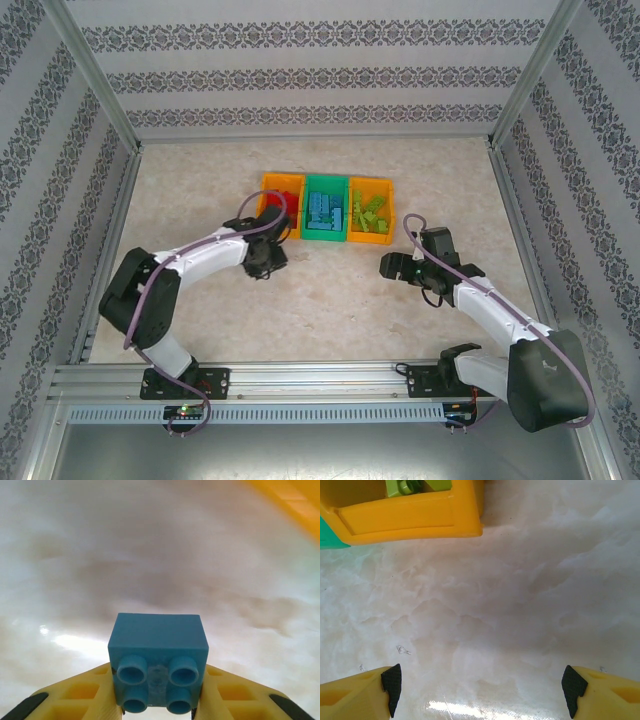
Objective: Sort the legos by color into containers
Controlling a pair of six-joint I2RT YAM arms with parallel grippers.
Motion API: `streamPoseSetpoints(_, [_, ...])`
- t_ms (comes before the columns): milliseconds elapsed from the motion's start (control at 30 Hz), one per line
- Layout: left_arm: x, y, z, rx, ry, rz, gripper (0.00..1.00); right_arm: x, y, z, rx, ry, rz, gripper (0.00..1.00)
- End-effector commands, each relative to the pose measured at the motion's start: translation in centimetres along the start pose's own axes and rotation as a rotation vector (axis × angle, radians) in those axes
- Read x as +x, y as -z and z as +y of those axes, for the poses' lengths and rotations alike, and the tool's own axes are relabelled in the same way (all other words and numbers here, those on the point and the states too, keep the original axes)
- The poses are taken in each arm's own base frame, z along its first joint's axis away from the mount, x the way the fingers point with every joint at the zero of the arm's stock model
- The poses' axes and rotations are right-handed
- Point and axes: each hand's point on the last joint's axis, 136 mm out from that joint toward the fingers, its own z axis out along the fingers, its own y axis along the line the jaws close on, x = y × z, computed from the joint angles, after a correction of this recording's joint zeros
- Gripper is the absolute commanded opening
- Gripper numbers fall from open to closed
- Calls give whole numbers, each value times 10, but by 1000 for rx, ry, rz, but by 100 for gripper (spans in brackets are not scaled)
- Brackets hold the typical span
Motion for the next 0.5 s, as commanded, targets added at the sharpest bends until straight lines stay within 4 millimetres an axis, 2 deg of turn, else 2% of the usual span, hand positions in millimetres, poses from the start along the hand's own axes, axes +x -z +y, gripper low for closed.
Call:
streamPoseSetpoints(0, [-10, 10, -33, 11, -179, -62, 35, -6, 5, 1, -3, -7, -9, 86])
streamPoseSetpoints(200, [-34, 22, -96, 110, -339, -111, 33, -7, 9, 2, -1, -12, -10, 86])
streamPoseSetpoints(333, [-59, 28, -134, 143, -436, -166, 33, -6, 9, 2, -3, -21, -10, 86])
streamPoseSetpoints(467, [-78, 15, -161, 159, -477, -161, 34, -4, 9, 2, -6, -31, -6, 86])
